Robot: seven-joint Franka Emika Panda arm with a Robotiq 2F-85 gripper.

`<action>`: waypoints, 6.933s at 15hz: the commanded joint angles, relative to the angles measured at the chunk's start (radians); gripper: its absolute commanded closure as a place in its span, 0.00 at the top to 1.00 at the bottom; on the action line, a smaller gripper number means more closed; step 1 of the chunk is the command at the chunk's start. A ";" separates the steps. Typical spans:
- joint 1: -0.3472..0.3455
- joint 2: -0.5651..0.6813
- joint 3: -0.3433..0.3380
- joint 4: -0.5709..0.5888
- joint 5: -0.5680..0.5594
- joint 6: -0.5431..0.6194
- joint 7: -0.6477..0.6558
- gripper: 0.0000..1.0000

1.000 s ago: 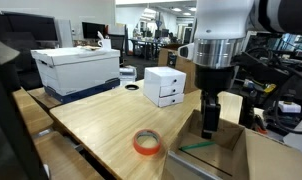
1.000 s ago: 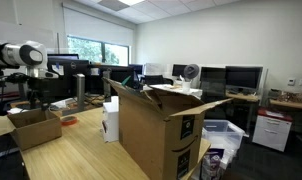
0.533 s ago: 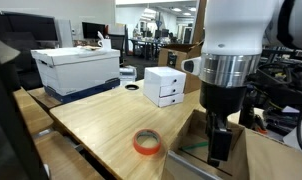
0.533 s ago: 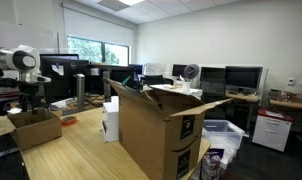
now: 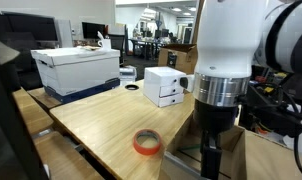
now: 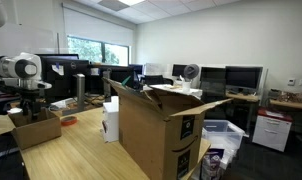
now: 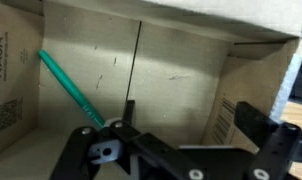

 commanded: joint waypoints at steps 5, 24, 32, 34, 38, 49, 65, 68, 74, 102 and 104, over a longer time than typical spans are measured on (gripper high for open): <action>0.002 0.026 -0.042 0.010 -0.030 0.040 -0.015 1.00; -0.026 -0.003 -0.031 0.021 -0.029 -0.041 -0.458 1.00; -0.017 -0.001 -0.027 0.040 -0.051 -0.048 -0.459 1.00; -0.015 -0.007 -0.025 0.035 -0.054 -0.042 -0.450 1.00; -0.014 -0.026 -0.019 0.010 -0.045 -0.028 -0.442 1.00; -0.011 -0.050 0.001 -0.045 -0.019 -0.004 -0.429 1.00; 0.003 -0.050 0.031 -0.048 -0.018 -0.009 -0.425 1.00; 0.002 -0.048 0.030 -0.046 -0.020 -0.008 -0.425 1.00; 0.024 -0.046 0.050 -0.039 -0.023 -0.015 -0.404 1.00; 0.035 -0.026 0.009 -0.030 -0.062 -0.005 -0.358 1.00; 0.028 -0.027 0.001 -0.037 -0.058 -0.002 -0.360 1.00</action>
